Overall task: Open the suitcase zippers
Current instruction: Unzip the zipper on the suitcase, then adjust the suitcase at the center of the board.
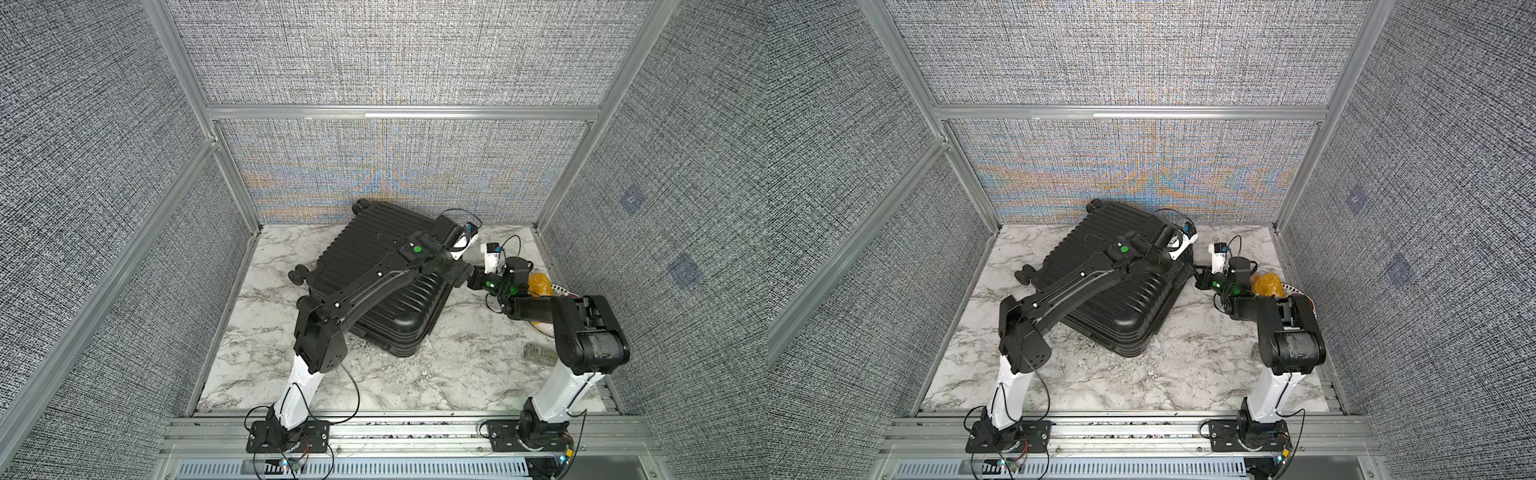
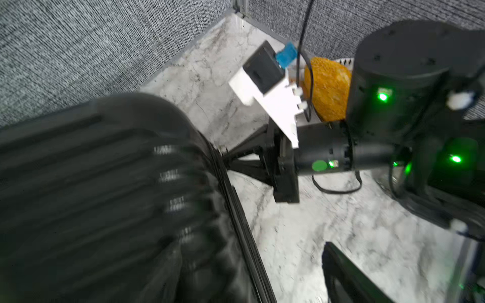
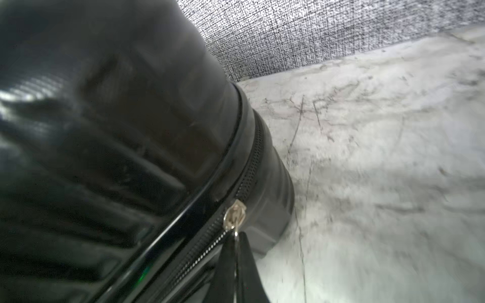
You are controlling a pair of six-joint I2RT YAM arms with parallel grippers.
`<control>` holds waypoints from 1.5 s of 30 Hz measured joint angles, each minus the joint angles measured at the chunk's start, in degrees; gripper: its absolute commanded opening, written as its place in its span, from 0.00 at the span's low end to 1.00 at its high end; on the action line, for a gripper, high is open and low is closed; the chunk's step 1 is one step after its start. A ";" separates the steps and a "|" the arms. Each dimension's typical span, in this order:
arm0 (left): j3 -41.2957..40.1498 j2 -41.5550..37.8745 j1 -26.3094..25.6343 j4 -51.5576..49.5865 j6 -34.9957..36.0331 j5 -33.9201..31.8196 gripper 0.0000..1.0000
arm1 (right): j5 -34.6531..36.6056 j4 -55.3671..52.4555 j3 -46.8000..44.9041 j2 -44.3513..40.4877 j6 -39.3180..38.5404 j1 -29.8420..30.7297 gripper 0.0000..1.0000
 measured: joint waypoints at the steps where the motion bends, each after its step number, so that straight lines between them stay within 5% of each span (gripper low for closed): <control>1: -2.60 -2.86 -1.01 -0.28 -1.29 -1.73 0.89 | 0.87 0.04 -1.49 -1.25 0.70 -0.04 0.00; 8: -31.12 -29.68 -8.59 -1.73 -16.31 -16.50 0.99 | 6.14 0.11 -11.39 -10.58 4.81 0.28 0.00; 12: -39.17 -37.55 -16.31 -8.33 -27.26 -25.62 0.99 | 7.78 -0.79 -13.55 -14.01 5.46 0.72 0.00; 16: -40.63 -36.35 -23.12 -12.59 -33.07 -28.94 0.99 | 9.03 -2.93 -13.86 -16.17 5.51 1.53 0.00; 21: -33.16 -25.68 -27.19 -23.21 -41.70 -35.36 0.99 | 10.43 -4.72 -14.64 -18.16 5.42 2.47 0.00; 28: -26.40 -17.57 -27.19 -38.71 -55.71 -45.99 1.00 | 11.02 -7.06 -16.46 -21.79 4.83 3.10 0.00; 34: -33.94 -23.02 -23.87 -41.35 -61.96 -47.65 1.00 | 9.55 -8.90 -19.61 -26.93 4.55 4.46 0.00; 45: -55.19 -42.21 -2.99 -21.44 -49.81 -45.57 1.00 | 9.79 -9.88 -26.71 -36.02 4.22 16.20 0.00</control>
